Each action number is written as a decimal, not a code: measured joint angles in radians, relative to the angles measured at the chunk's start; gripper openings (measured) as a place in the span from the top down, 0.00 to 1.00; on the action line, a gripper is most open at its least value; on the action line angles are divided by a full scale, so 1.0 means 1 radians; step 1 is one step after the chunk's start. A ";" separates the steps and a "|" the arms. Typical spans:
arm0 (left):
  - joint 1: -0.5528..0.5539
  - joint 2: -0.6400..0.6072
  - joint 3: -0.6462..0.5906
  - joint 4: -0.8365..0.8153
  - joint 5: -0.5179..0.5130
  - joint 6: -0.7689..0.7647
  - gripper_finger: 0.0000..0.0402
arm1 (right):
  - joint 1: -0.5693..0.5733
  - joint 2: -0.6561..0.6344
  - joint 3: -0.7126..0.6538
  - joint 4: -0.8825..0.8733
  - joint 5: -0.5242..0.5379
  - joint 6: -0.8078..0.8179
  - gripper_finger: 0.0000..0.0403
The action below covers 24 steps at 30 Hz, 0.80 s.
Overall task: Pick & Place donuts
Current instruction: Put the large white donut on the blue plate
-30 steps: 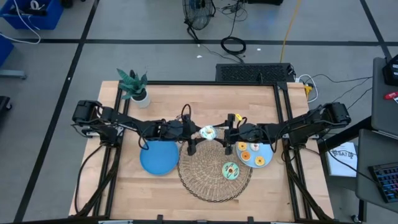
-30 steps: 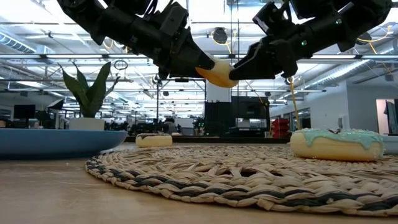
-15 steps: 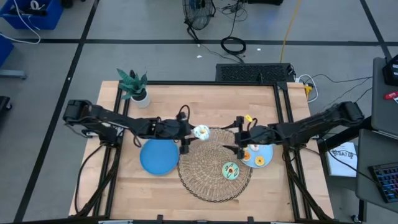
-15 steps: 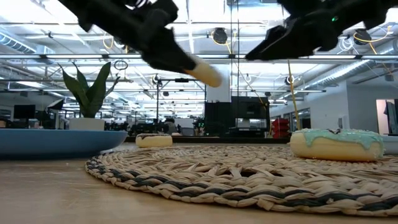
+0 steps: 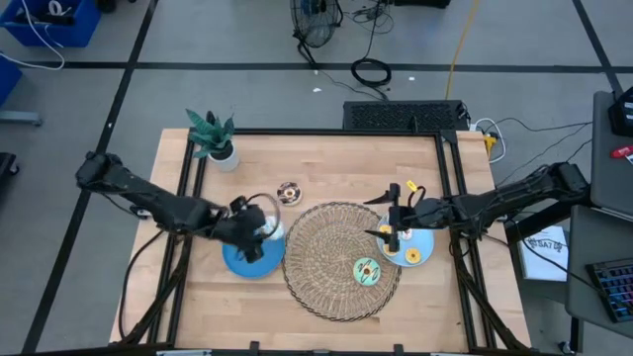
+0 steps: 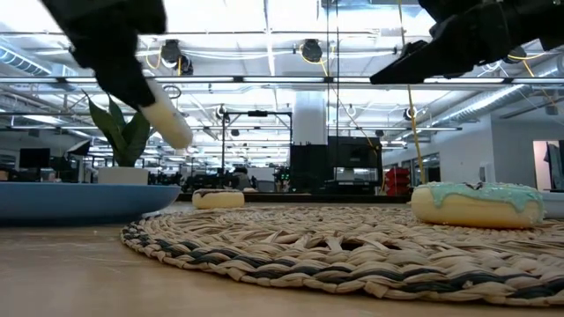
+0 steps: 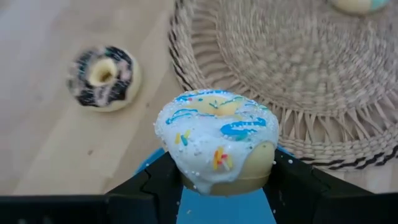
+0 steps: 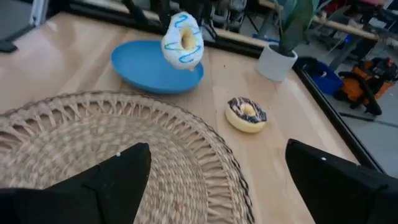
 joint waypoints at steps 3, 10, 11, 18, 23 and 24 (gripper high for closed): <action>-0.116 -0.051 -0.046 -0.009 -0.163 -0.102 0.50 | 0.000 -0.012 -0.028 0.063 0.000 -0.005 0.12; -0.351 -0.151 -0.225 0.005 -0.446 -0.402 0.50 | 0.000 -0.026 -0.050 0.107 0.000 -0.020 0.11; -0.371 -0.155 -0.257 0.021 -0.466 -0.442 0.50 | 0.000 -0.026 -0.050 0.104 0.000 -0.020 0.11; -0.409 -0.155 -0.462 0.247 -0.446 -0.618 0.50 | 0.000 -0.025 -0.050 0.111 -0.003 -0.025 0.11; -0.408 -0.155 -0.508 0.283 -0.368 -0.648 0.50 | 0.000 -0.025 -0.050 0.111 -0.003 -0.025 0.11; -0.408 -0.155 -0.512 0.283 -0.346 -0.658 0.50 | 0.000 -0.025 -0.050 0.111 -0.003 -0.024 0.11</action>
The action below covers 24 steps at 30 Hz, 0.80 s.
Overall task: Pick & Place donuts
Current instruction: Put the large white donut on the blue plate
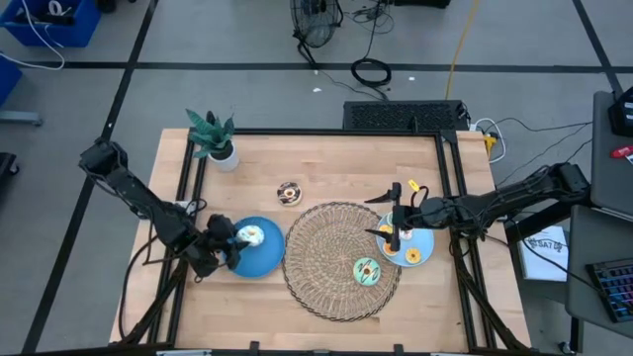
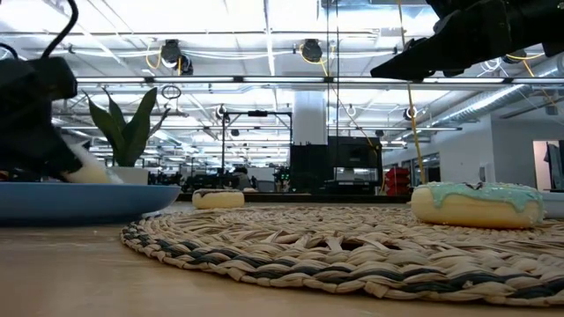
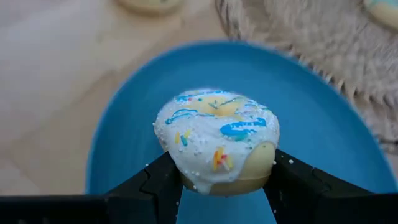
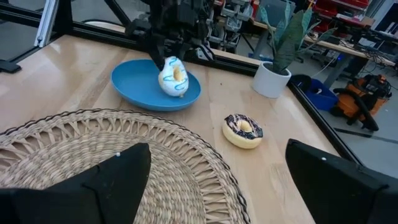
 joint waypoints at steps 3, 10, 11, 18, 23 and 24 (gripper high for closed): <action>0.001 0.000 -0.008 0.000 0.069 -0.033 0.50 | 0.000 0.000 0.000 0.000 0.000 0.000 0.11; 0.012 0.000 -0.010 -0.001 0.132 -0.139 0.50 | 0.000 0.000 0.000 0.000 0.001 -0.002 0.11; 0.019 0.000 -0.010 -0.004 0.137 -0.167 0.50 | 0.000 0.000 0.000 0.000 0.001 -0.002 0.11; 0.063 0.000 -0.010 -0.002 0.168 -0.220 0.34 | 0.000 0.000 0.000 0.000 0.001 0.004 0.11; 0.072 0.000 -0.010 0.004 0.213 -0.133 0.20 | 0.000 0.000 0.000 -0.002 0.000 0.040 0.11; 0.072 0.000 -0.010 0.006 0.215 -0.111 0.17 | 0.000 0.000 0.000 -0.002 0.000 0.042 0.11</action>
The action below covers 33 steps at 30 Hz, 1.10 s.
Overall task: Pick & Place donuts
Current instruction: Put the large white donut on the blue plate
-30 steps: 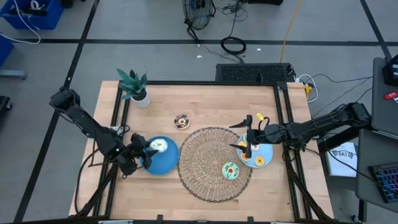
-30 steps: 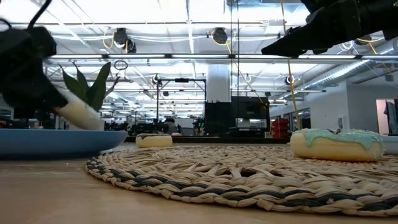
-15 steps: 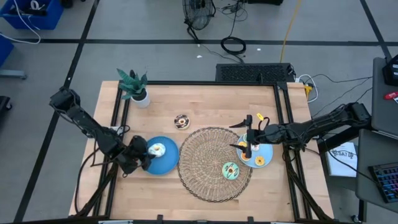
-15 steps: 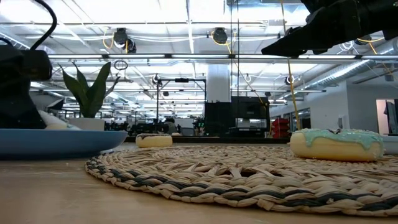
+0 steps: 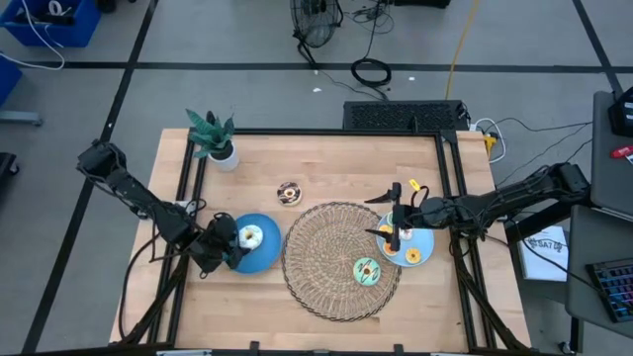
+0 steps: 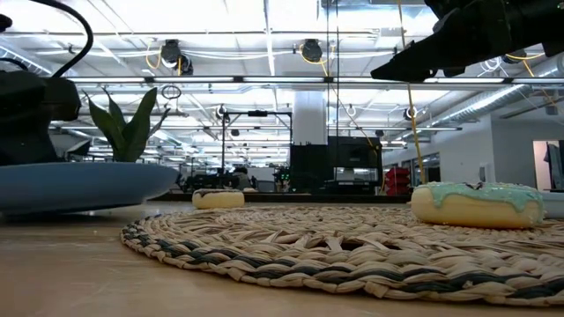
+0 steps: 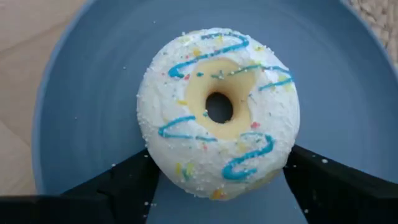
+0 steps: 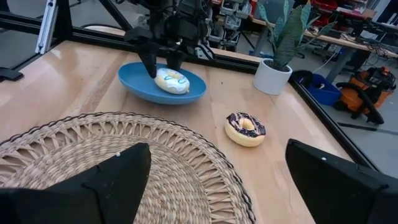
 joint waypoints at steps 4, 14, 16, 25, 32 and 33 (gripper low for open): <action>0.000 0.000 0.000 0.018 0.006 0.029 0.10 | 0.000 0.000 0.000 0.000 0.000 0.000 0.11; 0.000 -0.006 0.000 0.186 0.001 0.221 0.04 | 0.000 0.000 0.000 0.000 -0.001 0.001 0.11; 0.000 -0.024 0.000 0.248 -0.002 0.313 0.05 | 0.000 0.000 0.000 0.000 -0.001 0.001 0.11; 0.000 -0.237 0.049 0.333 -0.003 0.784 0.06 | 0.000 0.000 0.000 0.001 -0.001 0.033 0.11; -0.002 -0.401 0.050 0.235 -0.085 0.907 0.04 | 0.000 0.000 0.000 -0.005 -0.002 0.093 0.11; -0.007 -0.422 0.050 0.224 -0.115 0.936 0.04 | 0.000 0.000 0.000 -0.005 -0.002 0.096 0.11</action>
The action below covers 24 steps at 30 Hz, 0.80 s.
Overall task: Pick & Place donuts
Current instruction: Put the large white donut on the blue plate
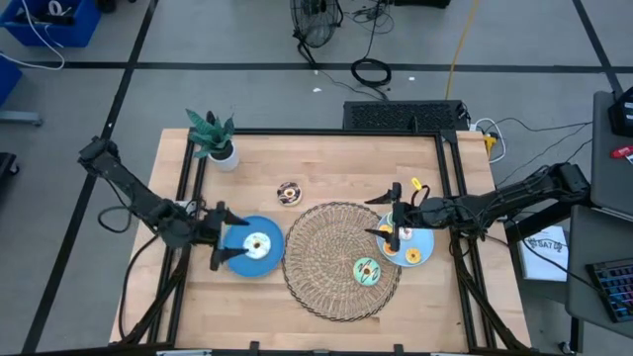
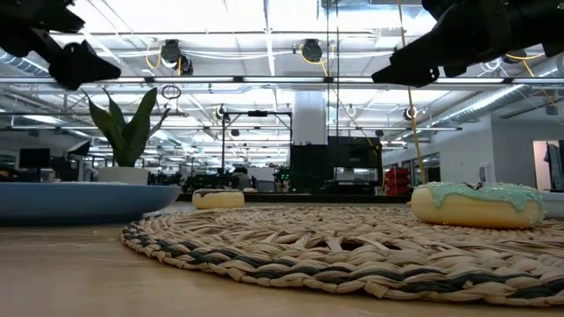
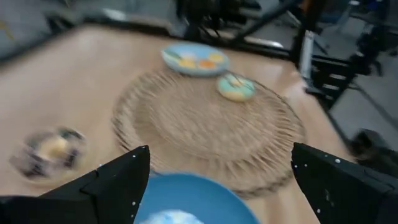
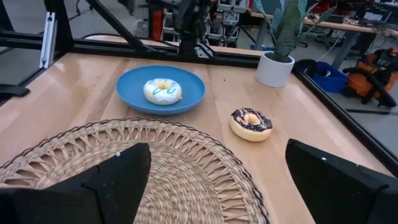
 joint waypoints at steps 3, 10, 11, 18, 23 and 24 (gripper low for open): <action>-0.026 -0.074 0.000 -0.006 -0.107 0.114 0.05 | -0.001 0.000 0.000 0.010 -0.026 0.000 0.11; -0.062 -0.257 0.001 -0.047 -0.169 0.300 0.05 | 0.000 0.000 0.000 0.078 -0.314 0.054 0.11; -0.059 -0.281 0.001 -0.071 -0.169 0.296 0.05 | 0.000 0.000 0.000 0.091 -0.362 0.065 0.11; -0.006 -0.405 -0.064 -0.025 0.084 0.330 0.05 | 0.000 0.000 0.000 0.128 -0.548 0.140 0.11; 0.058 -0.430 -0.225 0.208 0.332 0.289 0.06 | 0.000 0.000 0.000 0.128 -0.544 0.134 0.11; 0.072 -0.419 -0.259 0.241 0.321 0.248 0.06 | 0.000 0.000 0.000 0.130 -0.542 0.132 0.11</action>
